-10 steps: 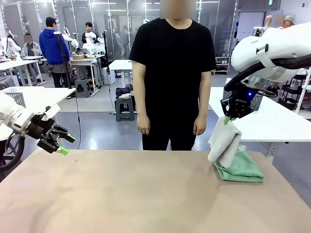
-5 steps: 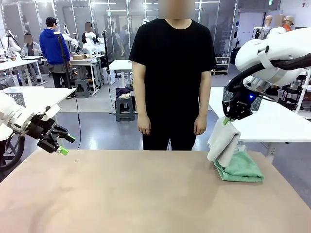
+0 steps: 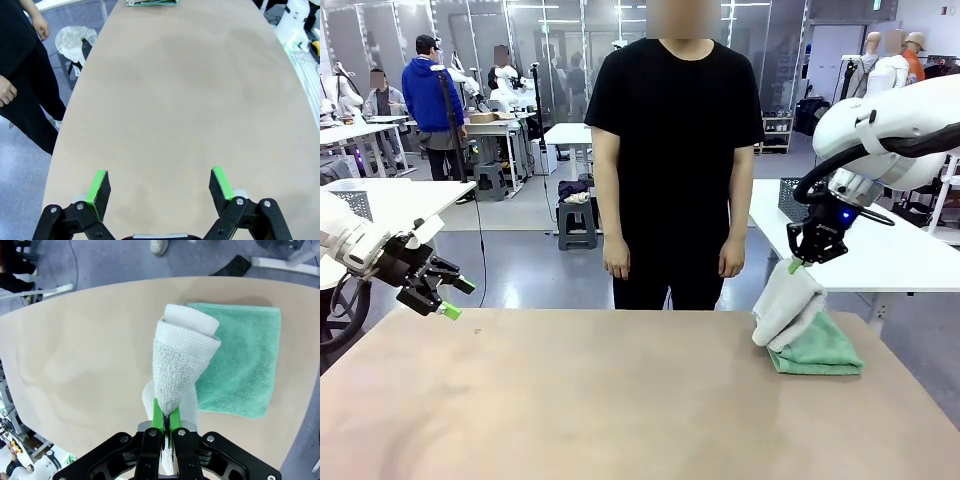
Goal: Fold the towels and place them in the basket.
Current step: Stack the folded Towel with hook on the right side of the table.
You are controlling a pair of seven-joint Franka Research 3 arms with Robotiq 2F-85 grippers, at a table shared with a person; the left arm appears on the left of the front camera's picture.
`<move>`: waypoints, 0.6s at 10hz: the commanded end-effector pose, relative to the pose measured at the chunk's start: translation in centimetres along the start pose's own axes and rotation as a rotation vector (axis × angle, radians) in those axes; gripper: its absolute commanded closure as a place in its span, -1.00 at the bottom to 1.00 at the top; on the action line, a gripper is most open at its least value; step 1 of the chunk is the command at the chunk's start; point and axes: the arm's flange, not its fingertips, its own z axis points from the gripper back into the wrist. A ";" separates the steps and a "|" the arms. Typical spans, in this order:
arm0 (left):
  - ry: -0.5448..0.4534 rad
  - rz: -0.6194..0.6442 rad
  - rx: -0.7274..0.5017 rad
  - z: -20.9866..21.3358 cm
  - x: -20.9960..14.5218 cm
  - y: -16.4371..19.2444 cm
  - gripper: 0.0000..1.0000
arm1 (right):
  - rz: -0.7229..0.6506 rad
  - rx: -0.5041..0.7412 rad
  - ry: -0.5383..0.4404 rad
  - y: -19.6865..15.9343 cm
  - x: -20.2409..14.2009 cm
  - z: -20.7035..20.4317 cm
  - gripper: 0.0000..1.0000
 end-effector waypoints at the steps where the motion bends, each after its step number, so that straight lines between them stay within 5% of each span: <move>1: -0.001 -0.002 0.002 0.1 0.1 0.0 -0.74 | 0.006 -0.038 0.035 -2.3 0.3 -0.3 0.89; 6: -0.001 -0.002 0.002 0.1 0.1 0.0 -0.74 | 0.013 -0.047 0.034 -9.3 2.5 -4.0 0.89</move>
